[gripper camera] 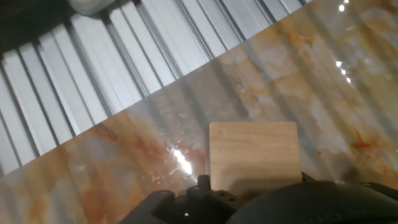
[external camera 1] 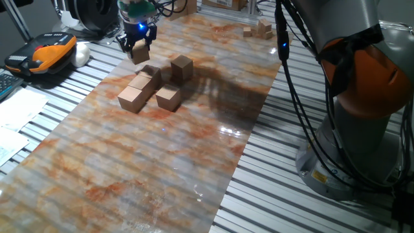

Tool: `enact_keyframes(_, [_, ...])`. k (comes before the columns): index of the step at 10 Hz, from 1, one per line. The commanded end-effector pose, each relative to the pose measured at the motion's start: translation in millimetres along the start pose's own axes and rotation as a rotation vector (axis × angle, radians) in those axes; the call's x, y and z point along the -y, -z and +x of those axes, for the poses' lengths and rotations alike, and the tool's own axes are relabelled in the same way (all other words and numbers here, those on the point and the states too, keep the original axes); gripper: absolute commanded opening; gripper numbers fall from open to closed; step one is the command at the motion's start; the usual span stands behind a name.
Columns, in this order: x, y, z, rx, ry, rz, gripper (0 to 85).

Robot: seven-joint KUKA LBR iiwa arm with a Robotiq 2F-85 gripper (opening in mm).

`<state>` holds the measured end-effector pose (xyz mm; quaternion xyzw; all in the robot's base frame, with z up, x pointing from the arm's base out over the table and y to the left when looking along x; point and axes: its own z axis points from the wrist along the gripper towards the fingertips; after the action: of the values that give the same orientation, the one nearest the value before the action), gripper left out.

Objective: Stack the blocks into a pyramid shape

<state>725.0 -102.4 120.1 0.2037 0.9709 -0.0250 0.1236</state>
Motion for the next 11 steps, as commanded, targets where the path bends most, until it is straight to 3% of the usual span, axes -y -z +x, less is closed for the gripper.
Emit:
enact_keyframes(1, [-2.8,1.1,-1.1,0.005,0.036,-0.001,0.0])
enact_keyframes(5, [-12.9,3.8,-4.1,-0.007,0.177,-0.070,0.0])
enact_keyframes(11, [-28.1,14.5,0.1,-0.028,0.201,-0.065,0.0])
